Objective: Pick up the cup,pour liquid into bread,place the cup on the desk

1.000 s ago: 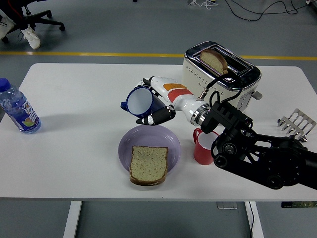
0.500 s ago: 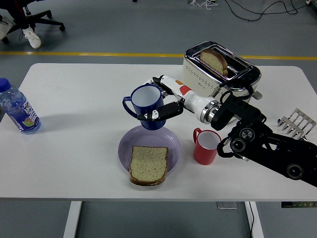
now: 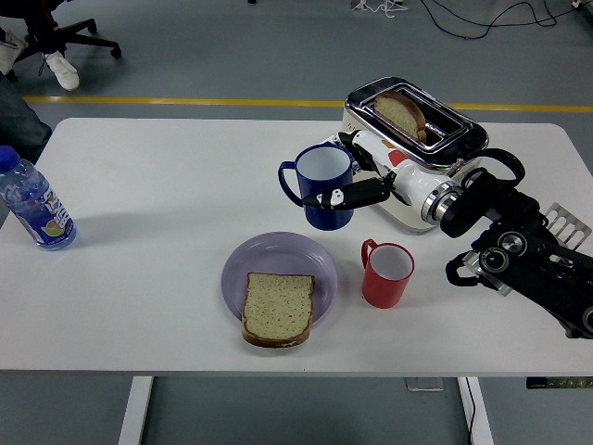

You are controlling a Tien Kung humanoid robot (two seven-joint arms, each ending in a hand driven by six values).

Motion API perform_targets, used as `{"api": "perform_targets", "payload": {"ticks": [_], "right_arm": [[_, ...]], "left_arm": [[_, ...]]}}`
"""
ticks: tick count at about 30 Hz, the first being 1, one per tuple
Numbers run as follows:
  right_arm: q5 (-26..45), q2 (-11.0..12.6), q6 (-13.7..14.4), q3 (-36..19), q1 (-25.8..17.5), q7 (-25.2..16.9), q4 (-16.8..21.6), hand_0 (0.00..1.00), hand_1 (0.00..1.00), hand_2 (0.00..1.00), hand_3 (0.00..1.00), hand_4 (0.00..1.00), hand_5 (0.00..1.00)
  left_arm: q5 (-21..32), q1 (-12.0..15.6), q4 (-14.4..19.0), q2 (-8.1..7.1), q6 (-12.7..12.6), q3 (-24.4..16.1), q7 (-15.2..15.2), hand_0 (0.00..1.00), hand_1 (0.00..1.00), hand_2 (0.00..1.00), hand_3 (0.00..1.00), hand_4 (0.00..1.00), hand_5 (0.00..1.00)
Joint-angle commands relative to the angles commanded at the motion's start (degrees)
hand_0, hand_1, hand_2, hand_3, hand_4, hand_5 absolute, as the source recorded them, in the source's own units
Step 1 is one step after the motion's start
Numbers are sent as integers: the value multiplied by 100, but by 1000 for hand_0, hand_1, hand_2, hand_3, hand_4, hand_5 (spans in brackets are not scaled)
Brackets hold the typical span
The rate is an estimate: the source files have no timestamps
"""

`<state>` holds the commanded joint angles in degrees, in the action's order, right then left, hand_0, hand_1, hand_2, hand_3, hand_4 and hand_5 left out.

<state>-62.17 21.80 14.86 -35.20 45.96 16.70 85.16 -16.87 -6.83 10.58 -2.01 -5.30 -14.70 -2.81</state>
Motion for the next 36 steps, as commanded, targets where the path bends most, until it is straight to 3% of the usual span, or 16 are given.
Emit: {"api": "perform_targets", "payload": {"ticks": [8,21,28,36], "right_arm": [[-167,338,67,-691,-592,20,72,248,200,393,464,714,2],[-570,685,284,-2003,-1637,-1,183,249,200,393,463,709,2],[-889,653,408,-2678,-2264,-159,217,249,201,394,465,673,2],[-931,533,530,-3273,-3002,-612,285,258,202,395,469,650,2]], "left_arm": [[-12,17,1,12,-1,-5,2,645,660,682,570,390,998],[-76,23,6,13,-2,-31,3,645,660,682,569,389,998],[-74,35,8,21,-2,-13,3,644,660,682,569,388,998],[-90,36,8,17,2,7,0,645,659,682,569,389,998]]}}
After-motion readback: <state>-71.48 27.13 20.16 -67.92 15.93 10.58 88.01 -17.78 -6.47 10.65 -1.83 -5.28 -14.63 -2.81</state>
